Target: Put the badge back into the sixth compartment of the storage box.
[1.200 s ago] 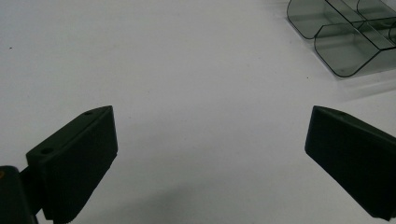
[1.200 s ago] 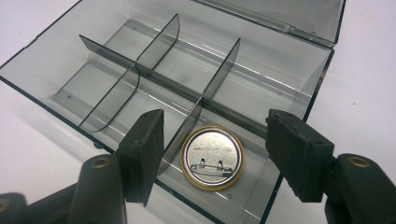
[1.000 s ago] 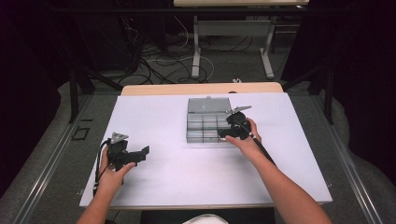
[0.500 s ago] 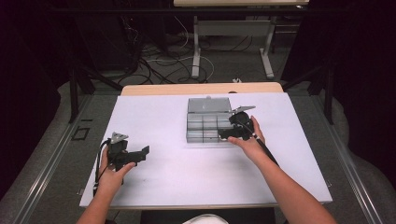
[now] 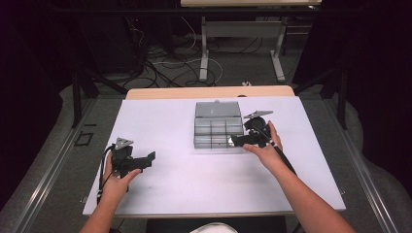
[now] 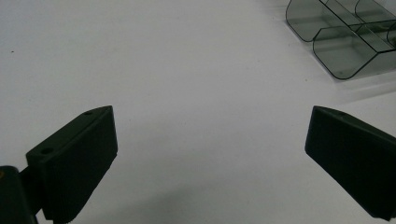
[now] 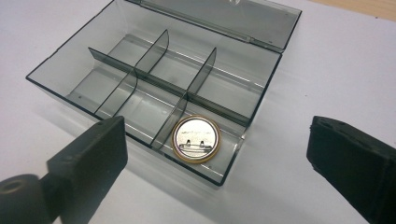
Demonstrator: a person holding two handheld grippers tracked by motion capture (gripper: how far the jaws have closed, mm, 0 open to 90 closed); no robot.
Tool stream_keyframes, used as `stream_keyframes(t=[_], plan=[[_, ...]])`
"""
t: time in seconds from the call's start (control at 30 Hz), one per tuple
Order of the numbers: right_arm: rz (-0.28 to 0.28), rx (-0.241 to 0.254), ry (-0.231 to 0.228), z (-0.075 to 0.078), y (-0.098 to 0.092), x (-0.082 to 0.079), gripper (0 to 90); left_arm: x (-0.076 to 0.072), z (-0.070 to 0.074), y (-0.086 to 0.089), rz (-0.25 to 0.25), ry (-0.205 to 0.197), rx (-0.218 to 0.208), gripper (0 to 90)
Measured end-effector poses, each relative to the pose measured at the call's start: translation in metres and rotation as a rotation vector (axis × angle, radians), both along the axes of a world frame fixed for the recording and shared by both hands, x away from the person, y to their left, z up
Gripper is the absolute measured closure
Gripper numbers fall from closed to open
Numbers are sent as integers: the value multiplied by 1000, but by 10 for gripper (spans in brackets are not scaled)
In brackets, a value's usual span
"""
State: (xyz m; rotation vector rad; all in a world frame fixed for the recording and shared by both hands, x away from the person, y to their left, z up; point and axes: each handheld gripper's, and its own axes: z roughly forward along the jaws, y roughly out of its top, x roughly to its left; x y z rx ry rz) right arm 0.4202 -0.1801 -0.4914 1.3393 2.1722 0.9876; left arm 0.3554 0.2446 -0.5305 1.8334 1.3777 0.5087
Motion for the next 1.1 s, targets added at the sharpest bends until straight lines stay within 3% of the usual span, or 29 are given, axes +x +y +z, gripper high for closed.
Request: stream_keyframes(t=[0.4, 0.6, 1.1], plan=[[-16, -7, -26, 6, -22, -18, 0, -1, 1, 0, -4, 0, 3, 26], [-25, 29, -20, 8, -37, -28, 0, -1, 1, 0, -2, -1, 1, 26], [-78, 65, -26, 5, -78, -53, 0, -1, 0, -1, 3, -7, -1, 26]])
